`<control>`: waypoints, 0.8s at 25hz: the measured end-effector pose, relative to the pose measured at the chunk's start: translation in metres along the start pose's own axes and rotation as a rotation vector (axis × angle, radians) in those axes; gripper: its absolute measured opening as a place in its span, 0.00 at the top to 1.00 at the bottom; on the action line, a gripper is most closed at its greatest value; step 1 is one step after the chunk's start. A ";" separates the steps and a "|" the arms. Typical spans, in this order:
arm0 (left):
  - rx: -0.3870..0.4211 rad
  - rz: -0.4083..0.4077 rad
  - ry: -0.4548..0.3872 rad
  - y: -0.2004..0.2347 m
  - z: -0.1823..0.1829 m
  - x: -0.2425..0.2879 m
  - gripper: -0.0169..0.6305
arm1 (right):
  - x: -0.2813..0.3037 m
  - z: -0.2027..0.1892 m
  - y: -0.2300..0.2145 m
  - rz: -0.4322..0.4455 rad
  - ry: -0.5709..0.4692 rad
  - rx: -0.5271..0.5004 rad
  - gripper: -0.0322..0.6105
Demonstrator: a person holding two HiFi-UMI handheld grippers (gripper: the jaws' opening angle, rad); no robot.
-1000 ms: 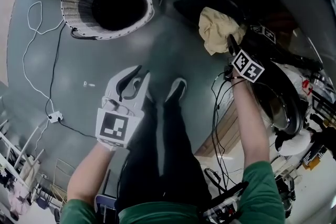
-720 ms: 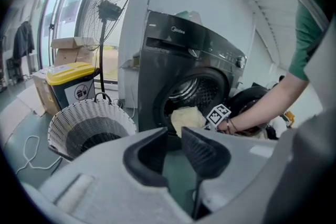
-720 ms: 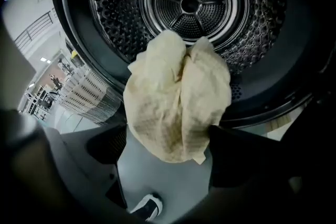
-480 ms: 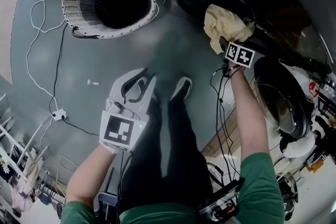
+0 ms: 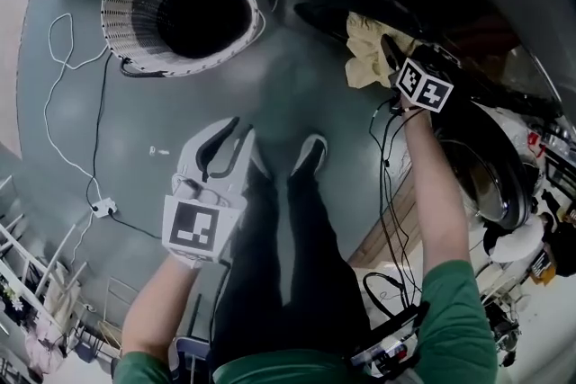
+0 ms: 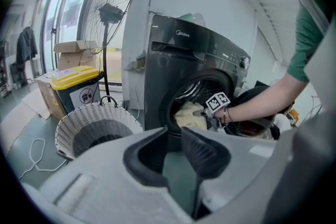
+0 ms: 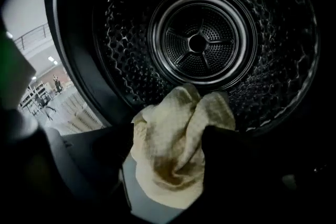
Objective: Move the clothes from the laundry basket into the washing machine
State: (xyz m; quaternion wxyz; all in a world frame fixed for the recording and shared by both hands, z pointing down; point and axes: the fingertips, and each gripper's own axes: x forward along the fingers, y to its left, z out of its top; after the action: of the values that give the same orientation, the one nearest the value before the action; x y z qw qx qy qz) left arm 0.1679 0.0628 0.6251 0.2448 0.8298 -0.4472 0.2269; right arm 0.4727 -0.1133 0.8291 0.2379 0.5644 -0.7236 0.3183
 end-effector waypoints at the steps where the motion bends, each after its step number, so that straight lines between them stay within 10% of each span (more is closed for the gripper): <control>1: -0.002 -0.004 0.004 0.000 -0.002 0.002 0.86 | -0.001 -0.008 -0.001 -0.016 0.016 -0.020 0.33; 16: -0.038 -0.015 0.028 0.011 -0.046 0.003 0.86 | 0.045 -0.131 -0.006 -0.114 0.293 -0.014 0.31; 20: -0.062 -0.001 0.032 0.019 -0.056 -0.001 0.86 | 0.047 -0.113 0.000 -0.136 0.281 -0.019 0.74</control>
State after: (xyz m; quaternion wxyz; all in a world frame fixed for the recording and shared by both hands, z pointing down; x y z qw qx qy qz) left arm 0.1423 0.0884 0.6722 0.2776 0.8184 -0.4495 0.2261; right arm 0.4596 -0.0626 0.9394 0.3633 0.5597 -0.6463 0.3703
